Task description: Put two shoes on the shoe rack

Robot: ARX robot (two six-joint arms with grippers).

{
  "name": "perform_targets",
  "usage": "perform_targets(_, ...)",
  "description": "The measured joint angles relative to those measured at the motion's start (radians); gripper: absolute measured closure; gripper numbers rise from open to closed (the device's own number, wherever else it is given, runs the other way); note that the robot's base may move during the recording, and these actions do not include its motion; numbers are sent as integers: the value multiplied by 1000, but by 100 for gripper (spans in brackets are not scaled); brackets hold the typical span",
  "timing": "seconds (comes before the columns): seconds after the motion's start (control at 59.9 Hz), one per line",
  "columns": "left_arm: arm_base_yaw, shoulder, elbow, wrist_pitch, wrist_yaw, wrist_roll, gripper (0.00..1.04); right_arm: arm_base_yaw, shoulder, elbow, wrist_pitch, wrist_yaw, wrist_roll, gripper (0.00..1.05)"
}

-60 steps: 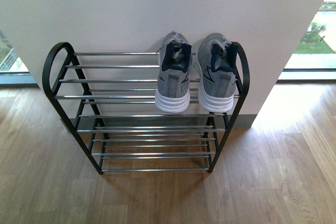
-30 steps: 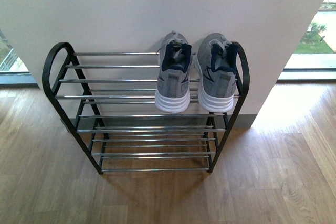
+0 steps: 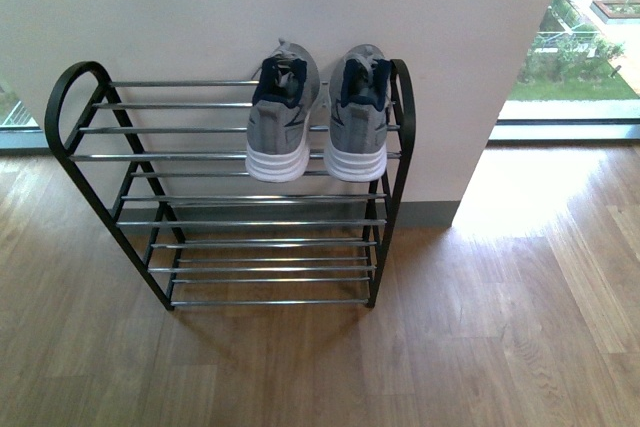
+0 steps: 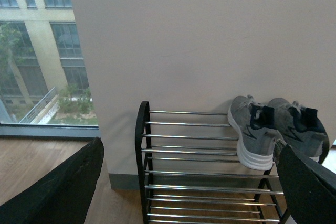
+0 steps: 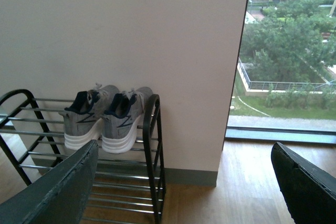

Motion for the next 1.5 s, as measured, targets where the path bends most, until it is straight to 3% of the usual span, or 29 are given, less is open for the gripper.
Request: perform_targets(1.502, 0, 0, 0, 0, -2, 0, 9, 0, 0, 0, -2, -3, 0, 9)
